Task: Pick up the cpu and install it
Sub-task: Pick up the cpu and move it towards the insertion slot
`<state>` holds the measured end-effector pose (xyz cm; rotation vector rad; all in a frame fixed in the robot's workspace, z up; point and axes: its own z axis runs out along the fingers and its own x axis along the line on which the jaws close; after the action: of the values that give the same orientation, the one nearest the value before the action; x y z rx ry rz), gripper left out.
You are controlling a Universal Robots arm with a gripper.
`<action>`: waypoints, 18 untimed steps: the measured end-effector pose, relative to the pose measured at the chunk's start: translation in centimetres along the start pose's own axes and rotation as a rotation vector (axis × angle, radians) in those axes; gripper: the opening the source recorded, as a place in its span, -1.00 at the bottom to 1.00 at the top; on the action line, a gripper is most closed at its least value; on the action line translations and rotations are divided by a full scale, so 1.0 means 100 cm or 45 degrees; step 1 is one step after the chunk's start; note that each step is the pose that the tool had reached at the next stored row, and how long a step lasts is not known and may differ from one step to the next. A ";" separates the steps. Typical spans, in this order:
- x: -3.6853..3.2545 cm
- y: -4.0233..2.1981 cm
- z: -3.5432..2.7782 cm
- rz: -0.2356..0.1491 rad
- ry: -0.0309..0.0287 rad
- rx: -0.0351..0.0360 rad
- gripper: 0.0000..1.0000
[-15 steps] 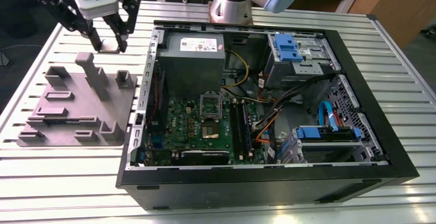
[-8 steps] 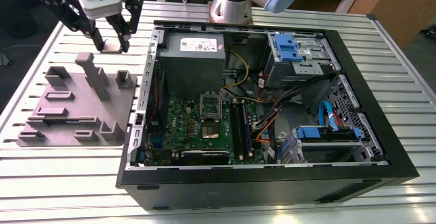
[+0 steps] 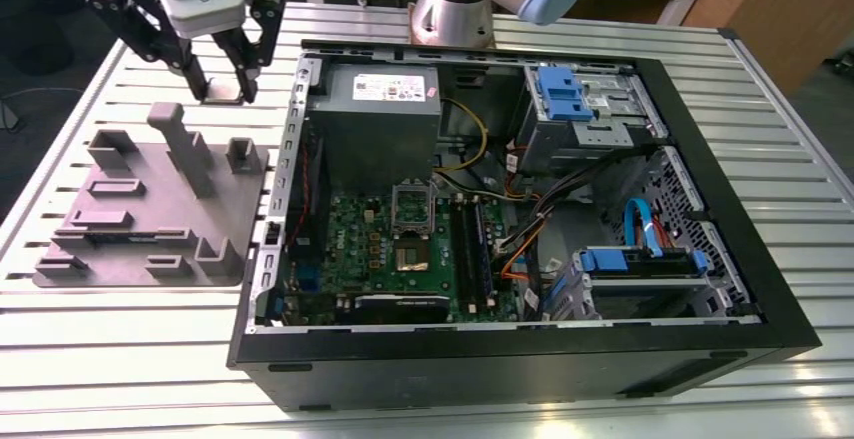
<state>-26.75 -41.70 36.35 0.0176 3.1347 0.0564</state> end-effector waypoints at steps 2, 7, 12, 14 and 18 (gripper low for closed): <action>-0.0031 0.0000 0.0000 0.000 -0.0001 0.0000 -0.06; -0.0068 0.0001 0.0000 0.000 0.0000 0.0000 -0.06; -0.0074 0.0001 0.0001 0.000 0.0000 0.0000 -0.06; -0.0075 0.0001 0.0000 0.000 0.0000 0.0000 -0.06; -0.0078 0.0001 0.0001 0.000 0.0000 0.0000 -0.06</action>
<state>-25.97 -41.69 36.35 0.0177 3.1347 0.0564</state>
